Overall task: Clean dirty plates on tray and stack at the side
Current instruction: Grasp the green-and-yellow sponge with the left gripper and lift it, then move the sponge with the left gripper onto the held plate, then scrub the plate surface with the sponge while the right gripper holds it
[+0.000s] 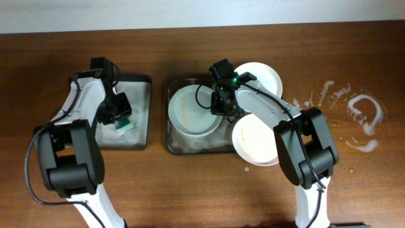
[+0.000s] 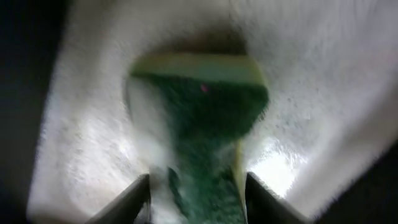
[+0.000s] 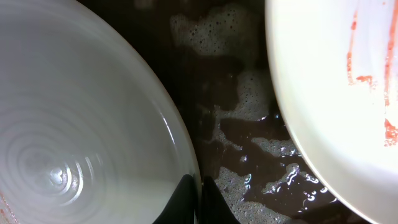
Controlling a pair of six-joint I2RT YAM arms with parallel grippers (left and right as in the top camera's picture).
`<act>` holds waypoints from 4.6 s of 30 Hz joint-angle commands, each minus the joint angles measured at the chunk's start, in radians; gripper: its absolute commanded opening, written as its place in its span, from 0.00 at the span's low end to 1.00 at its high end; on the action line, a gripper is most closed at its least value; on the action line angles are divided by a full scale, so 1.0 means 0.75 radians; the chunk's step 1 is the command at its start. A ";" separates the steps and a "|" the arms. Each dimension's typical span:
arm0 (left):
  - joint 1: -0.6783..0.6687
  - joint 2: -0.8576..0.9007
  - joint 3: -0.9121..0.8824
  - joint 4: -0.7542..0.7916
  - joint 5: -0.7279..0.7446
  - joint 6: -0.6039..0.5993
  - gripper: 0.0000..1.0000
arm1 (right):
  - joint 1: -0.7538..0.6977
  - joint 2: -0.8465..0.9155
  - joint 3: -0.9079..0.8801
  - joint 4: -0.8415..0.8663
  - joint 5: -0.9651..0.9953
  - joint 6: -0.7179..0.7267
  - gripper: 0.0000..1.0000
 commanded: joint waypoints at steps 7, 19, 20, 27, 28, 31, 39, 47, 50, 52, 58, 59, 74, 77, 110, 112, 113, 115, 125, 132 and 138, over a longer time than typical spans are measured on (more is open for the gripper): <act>0.044 0.012 -0.014 0.066 -0.031 0.016 0.27 | 0.012 0.065 -0.019 -0.007 0.012 0.011 0.04; 0.044 0.017 -0.135 0.198 -0.030 0.015 0.21 | 0.012 0.065 -0.018 -0.009 0.012 0.011 0.04; 0.044 0.017 -0.150 0.211 -0.030 0.015 0.21 | 0.012 0.065 -0.018 -0.009 0.012 0.011 0.04; 0.044 0.017 -0.194 0.254 -0.012 0.015 0.01 | 0.012 0.065 -0.018 -0.010 0.012 0.011 0.04; 0.044 0.014 -0.188 0.247 0.019 0.015 0.01 | 0.012 0.065 -0.018 -0.010 0.012 0.011 0.04; 0.044 -0.006 -0.136 0.193 0.110 0.039 0.01 | 0.012 0.065 -0.018 -0.010 0.012 0.011 0.04; 0.043 -0.269 0.041 -0.049 0.196 0.264 0.01 | 0.012 0.065 -0.018 -0.009 0.012 0.011 0.04; -0.058 -0.298 0.041 -0.015 0.208 0.467 0.01 | 0.012 0.065 -0.018 -0.004 0.011 0.011 0.04; -0.189 -0.298 0.041 0.025 0.138 0.519 0.01 | 0.012 0.065 -0.018 0.007 0.001 0.011 0.04; -0.242 -0.298 0.040 0.035 0.003 0.464 0.01 | 0.011 0.065 -0.018 0.017 -0.045 0.011 0.04; -0.253 -0.298 0.040 0.043 -0.160 0.346 0.01 | 0.003 0.065 -0.018 0.060 -0.085 -0.004 0.04; -0.269 -0.298 0.040 0.047 -0.156 0.346 0.01 | -0.016 0.065 -0.018 0.056 -0.122 -0.004 0.04; -0.537 -0.061 0.032 0.430 0.284 0.172 0.01 | -0.114 0.067 -0.019 0.026 -0.477 -0.241 0.04; -0.539 -0.013 0.032 0.428 0.178 0.094 0.01 | -0.114 0.070 -0.019 0.031 -0.470 -0.240 0.04; -0.653 0.105 0.031 0.284 -0.296 0.003 0.01 | -0.114 0.072 -0.018 0.065 -0.463 -0.234 0.04; -0.653 0.105 0.031 0.233 -0.021 0.102 0.01 | -0.114 0.072 -0.018 0.065 -0.464 -0.234 0.04; -0.653 0.104 0.031 0.228 0.217 0.161 0.01 | -0.114 0.072 -0.018 0.065 -0.463 -0.234 0.04; -0.654 0.105 0.031 0.228 0.517 0.292 0.01 | -0.114 0.072 -0.018 0.065 -0.464 -0.234 0.04; -0.667 0.197 0.031 0.254 -0.349 -0.171 0.01 | -0.114 0.072 -0.018 0.065 -0.464 -0.234 0.04; -0.678 0.197 0.031 0.240 -0.477 -0.079 0.01 | -0.114 0.072 -0.018 0.065 -0.463 -0.234 0.04; -0.685 0.197 0.035 0.066 0.350 0.443 0.01 | -0.114 0.072 -0.018 0.066 -0.463 -0.234 0.04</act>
